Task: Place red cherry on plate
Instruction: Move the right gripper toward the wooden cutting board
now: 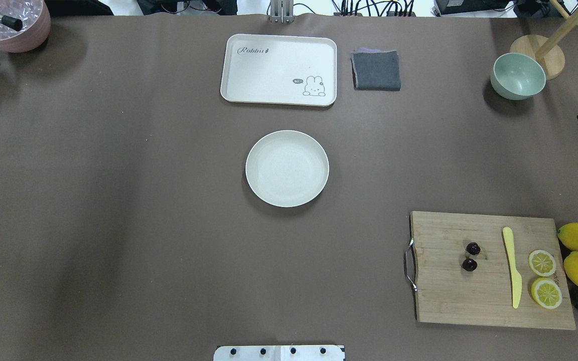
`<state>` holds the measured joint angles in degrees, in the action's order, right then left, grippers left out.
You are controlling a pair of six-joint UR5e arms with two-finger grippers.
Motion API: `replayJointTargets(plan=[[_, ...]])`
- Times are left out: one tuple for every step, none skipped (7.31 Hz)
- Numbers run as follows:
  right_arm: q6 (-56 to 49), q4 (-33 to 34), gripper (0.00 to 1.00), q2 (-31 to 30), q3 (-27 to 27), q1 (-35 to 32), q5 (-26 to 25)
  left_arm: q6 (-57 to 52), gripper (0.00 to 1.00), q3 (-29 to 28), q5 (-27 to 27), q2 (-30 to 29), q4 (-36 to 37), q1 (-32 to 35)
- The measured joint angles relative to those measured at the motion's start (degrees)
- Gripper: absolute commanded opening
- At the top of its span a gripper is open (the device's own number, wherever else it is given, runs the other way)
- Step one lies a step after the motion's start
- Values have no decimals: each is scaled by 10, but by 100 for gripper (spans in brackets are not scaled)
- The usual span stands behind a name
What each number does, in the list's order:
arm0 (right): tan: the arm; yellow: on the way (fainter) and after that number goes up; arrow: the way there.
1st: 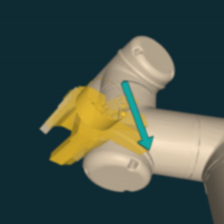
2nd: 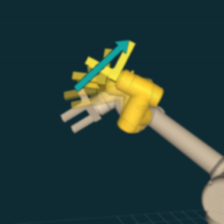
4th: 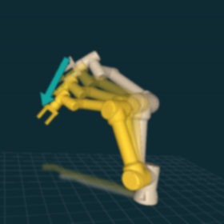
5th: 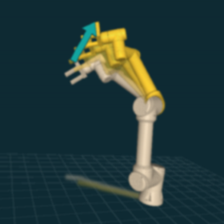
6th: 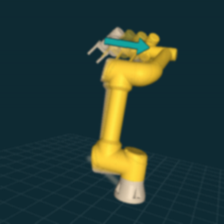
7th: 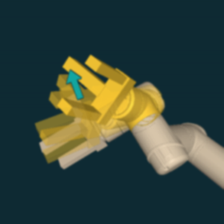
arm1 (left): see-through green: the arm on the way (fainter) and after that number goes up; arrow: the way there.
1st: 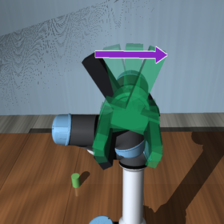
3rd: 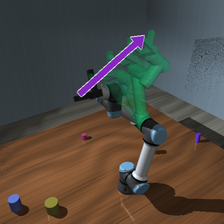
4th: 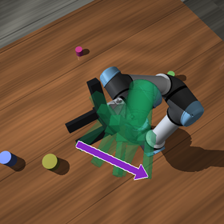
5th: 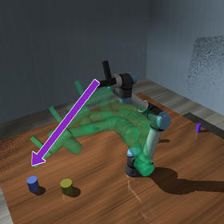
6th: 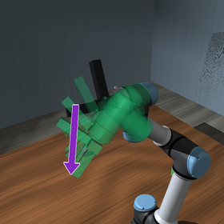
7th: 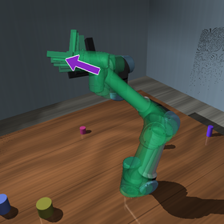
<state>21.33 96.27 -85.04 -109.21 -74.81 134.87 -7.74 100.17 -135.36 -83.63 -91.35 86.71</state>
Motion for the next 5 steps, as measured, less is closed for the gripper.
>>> replayJointTargets(plan=[[47,-1,99,14,-9,25,0,10,98,4,0,0,-1,-1],[84,-2,99,26,-13,49,-3,22,98,7,0,-1,-1,-3],[120,-3,99,38,-14,74,-7,34,98,9,0,-2,-2,-4],[162,-11,100,48,-14,98,-17,43,98,9,-1,-3,-2,-4],[211,-35,99,46,-14,121,-29,48,98,9,-1,-4,-2,-5]])
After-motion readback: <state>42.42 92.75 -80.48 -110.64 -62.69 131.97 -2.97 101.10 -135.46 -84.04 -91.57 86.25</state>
